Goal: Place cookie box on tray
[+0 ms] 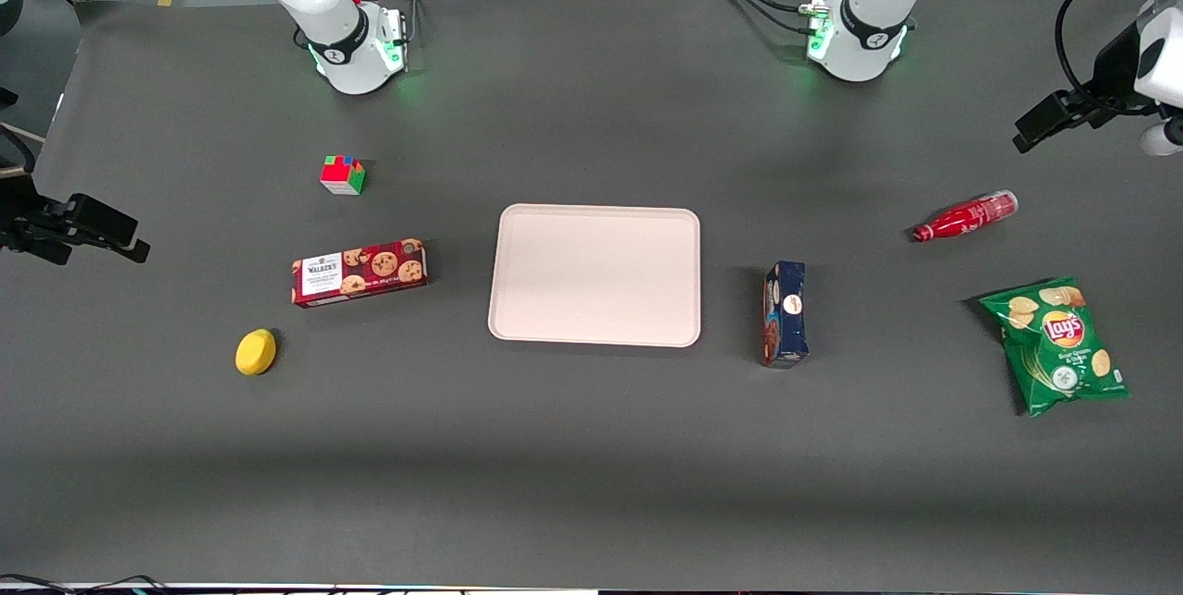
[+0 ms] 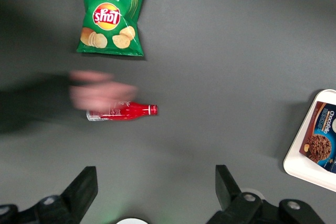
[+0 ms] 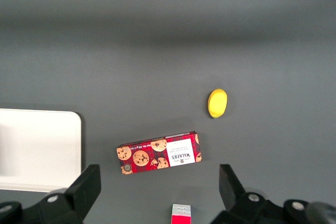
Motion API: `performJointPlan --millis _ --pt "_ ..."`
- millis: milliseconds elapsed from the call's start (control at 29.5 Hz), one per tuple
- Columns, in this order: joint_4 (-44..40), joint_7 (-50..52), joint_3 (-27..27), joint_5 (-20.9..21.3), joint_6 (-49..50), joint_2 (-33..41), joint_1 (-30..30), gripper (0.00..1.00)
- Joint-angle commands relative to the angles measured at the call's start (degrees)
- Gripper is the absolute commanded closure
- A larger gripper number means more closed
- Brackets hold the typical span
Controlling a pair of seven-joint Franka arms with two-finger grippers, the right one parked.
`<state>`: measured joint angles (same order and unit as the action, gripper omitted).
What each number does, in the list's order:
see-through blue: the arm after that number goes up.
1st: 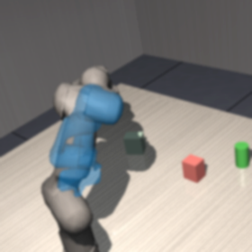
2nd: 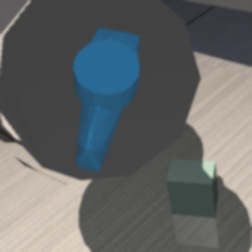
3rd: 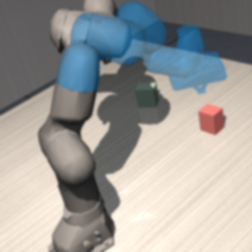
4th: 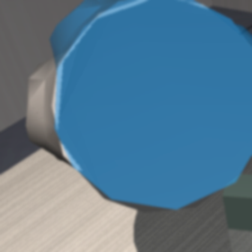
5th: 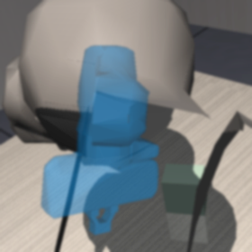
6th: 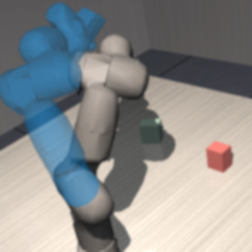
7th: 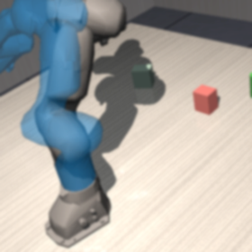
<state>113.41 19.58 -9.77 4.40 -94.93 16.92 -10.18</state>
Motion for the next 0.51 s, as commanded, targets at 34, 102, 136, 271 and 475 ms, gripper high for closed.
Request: performJointPlan --millis 34,102,136,271,475 --pt "-0.30 -1.39 0.19 -0.18 -0.17 -0.22 0.07 0.00" --pt "-0.30 -1.56 0.19 -0.27 -0.17 -0.22 0.07 0.00" --pt "-0.30 -1.56 0.19 -0.27 -0.17 -0.22 0.07 0.00" --pt "-0.39 -1.74 0.28 -0.27 -0.08 -0.22 0.07 0.00" --pt "-0.47 -3.67 0.28 -0.27 0.44 0.05 0.07 0.00"
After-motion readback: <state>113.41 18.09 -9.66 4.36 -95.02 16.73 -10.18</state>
